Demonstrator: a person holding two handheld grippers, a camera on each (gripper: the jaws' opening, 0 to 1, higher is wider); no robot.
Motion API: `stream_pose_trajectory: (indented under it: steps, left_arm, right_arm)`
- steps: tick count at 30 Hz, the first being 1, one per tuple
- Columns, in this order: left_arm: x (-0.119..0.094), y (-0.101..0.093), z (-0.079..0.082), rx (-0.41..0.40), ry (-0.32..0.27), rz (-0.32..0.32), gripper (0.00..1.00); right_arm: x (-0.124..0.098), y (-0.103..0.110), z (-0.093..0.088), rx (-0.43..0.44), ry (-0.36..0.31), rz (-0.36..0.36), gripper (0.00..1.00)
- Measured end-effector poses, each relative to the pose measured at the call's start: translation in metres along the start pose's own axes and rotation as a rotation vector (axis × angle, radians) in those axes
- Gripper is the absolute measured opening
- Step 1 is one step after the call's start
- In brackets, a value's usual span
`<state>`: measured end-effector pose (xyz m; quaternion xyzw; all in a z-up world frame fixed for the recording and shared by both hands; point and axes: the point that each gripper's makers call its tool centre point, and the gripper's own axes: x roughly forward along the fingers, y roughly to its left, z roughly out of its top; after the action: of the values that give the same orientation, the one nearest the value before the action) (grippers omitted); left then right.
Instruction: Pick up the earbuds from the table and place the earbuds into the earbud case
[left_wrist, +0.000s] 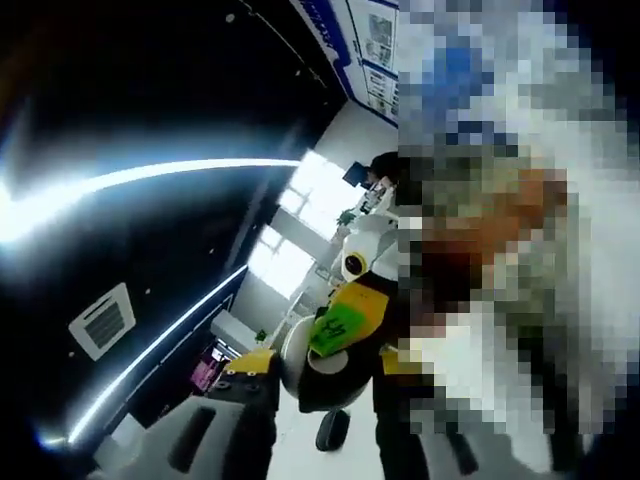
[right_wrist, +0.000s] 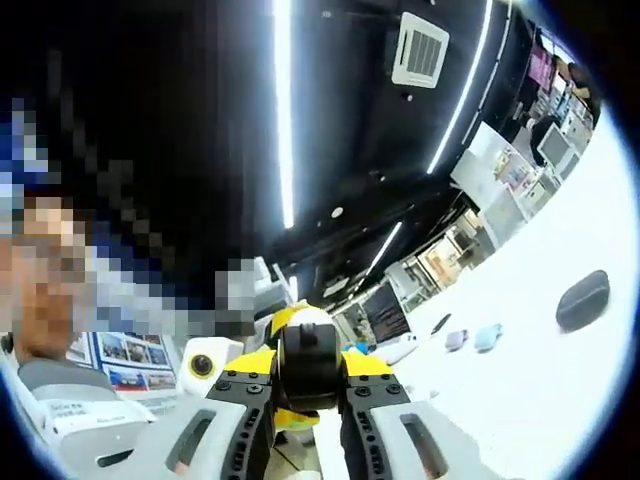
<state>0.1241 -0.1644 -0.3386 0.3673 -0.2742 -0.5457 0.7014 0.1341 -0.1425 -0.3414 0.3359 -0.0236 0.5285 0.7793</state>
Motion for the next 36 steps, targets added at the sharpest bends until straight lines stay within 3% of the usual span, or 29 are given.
stream_pose_trajectory:
  steps: [3, 8, 11, 15, 21, 22, 27, 32, 34, 36]
  left_arm:
    - [0.0, -0.001, -0.005, -0.01, 0.008, -0.024, 0.37]
    - [-0.001, 0.006, -0.023, -0.039, 0.037, -0.058, 0.37]
    - [-0.003, 0.018, -0.035, -0.092, 0.031, -0.082, 0.37]
    - [-0.002, 0.041, -0.064, -0.221, 0.027, -0.145, 0.37]
    - [0.013, 0.076, -0.117, -0.393, 0.042, -0.174, 0.37]
    - [0.017, 0.077, -0.128, -0.444, 0.043, -0.203, 0.37]
    - [0.034, 0.076, -0.167, -0.528, 0.066, -0.263, 0.37]
    - [0.05, 0.066, -0.202, -0.633, 0.101, -0.32, 0.37]
    - [0.057, 0.057, -0.22, -0.698, 0.115, -0.382, 0.37]
    - [0.06, 0.055, -0.229, -0.711, 0.115, -0.403, 0.37]
  right_arm:
    - [0.0, -0.005, 0.0, -0.034, 0.011, -0.02, 0.23]
    - [-0.001, -0.008, 0.007, -0.069, -0.007, -0.046, 0.47]
    - [-0.008, -0.019, 0.013, -0.135, -0.003, -0.115, 0.48]
    - [-0.023, -0.035, 0.024, -0.211, 0.01, -0.201, 0.49]
    - [-0.045, -0.045, 0.042, -0.341, 0.041, -0.302, 0.51]
    - [-0.05, -0.048, 0.044, -0.37, 0.063, -0.321, 0.51]
    - [-0.064, -0.05, 0.047, -0.484, 0.155, -0.373, 0.52]
    - [-0.069, -0.042, 0.044, -0.502, 0.192, -0.341, 0.54]
    - [-0.068, -0.036, 0.042, -0.513, 0.209, -0.316, 0.55]
    - [-0.068, -0.033, 0.043, -0.52, 0.212, -0.304, 0.56]
